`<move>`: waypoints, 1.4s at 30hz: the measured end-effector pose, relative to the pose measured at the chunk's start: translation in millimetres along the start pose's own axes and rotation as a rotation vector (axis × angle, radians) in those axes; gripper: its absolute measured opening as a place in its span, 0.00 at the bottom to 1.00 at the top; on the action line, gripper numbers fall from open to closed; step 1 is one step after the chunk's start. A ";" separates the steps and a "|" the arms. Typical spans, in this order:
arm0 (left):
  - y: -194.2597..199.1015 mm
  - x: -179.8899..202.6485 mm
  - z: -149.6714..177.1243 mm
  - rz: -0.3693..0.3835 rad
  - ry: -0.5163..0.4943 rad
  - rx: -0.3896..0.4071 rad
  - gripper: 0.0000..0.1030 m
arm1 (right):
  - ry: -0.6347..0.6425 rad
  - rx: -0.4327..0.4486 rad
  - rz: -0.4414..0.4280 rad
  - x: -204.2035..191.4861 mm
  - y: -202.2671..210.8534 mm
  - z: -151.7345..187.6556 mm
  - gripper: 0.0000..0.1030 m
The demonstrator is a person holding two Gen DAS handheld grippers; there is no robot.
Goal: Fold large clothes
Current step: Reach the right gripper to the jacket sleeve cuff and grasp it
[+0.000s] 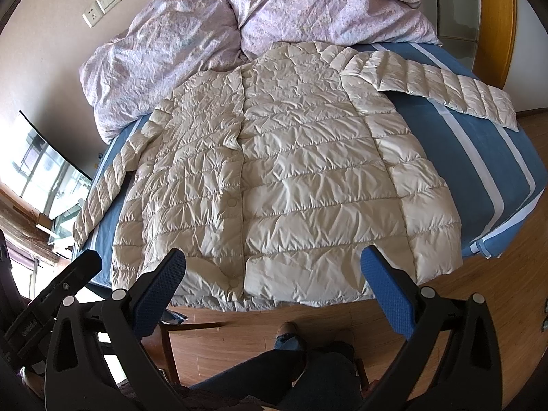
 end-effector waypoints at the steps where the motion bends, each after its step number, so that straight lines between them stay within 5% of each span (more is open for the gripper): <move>1: -0.4 -1.0 -0.3 -0.005 0.003 -0.001 0.98 | -0.003 -0.001 -0.003 1.3 -2.7 -1.9 0.99; 13: -38.5 -15.3 -28.8 -0.159 0.000 -0.011 0.98 | -0.084 -0.020 0.087 69.2 -52.7 -67.3 0.99; 23: -68.9 -9.1 -37.7 -0.225 -0.008 -0.062 0.98 | -0.362 -0.052 0.296 249.8 -104.2 -142.4 0.94; 31: -86.5 6.3 -36.3 -0.270 -0.008 -0.097 0.98 | -0.555 -0.127 0.449 377.0 -126.8 -169.1 0.87; 42: -91.0 12.9 -29.7 -0.326 0.033 -0.110 0.98 | -0.609 -0.190 0.466 434.7 -163.4 -184.9 0.51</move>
Point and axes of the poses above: each gripper's, at about its wrist camera, not at the fingertips, and y roughly against the way its jaws point, x to its right, z to its underside, the point moved 5 cm from there along -y, roughly the way its jaws point, and after that the axes turned 10 degrees about z, right-handed, at the moved point
